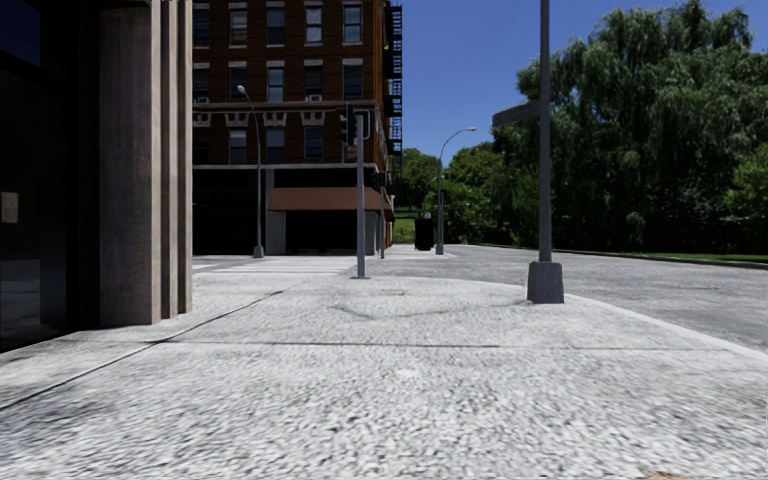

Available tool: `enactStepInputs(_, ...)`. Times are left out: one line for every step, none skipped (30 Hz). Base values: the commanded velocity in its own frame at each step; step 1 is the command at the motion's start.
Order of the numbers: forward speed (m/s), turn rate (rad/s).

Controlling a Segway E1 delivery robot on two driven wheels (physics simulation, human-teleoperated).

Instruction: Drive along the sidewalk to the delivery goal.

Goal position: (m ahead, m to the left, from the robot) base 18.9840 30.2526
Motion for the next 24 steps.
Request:
enactStepInputs(2.00, 0.29)
enactStepInputs(2.00, 0.29)
enactStepInputs(2.00, 0.29)
enactStepInputs(2.00, 0.29)
enactStepInputs(2.00, 0.29)
enactStepInputs(2.00, 0.29)
enactStepInputs(2.00, 0.29)
enactStepInputs(2.00, 0.29)
enactStepInputs(2.00, 0.29)
enactStepInputs(2.00, 0.29)
enactStepInputs(2.00, 0.29)
enactStepInputs(2.00, 0.29)
enactStepInputs(2.00, 0.29)
enactStepInputs(2.00, 0.29)
enactStepInputs(2.00, 0.29)
enactStepInputs(2.00, 0.29)
enactStepInputs(2.00, 0.29)
enactStepInputs(2.00, 0.29)
enactStepInputs(2.00, 0.29)
enactStepInputs(2.00, 0.29)
enactStepInputs(2.00, 0.29)
enactStepInputs(2.00, 0.29)
enactStepInputs(2.00, 0.29)
enactStepInputs(2.00, 0.29)
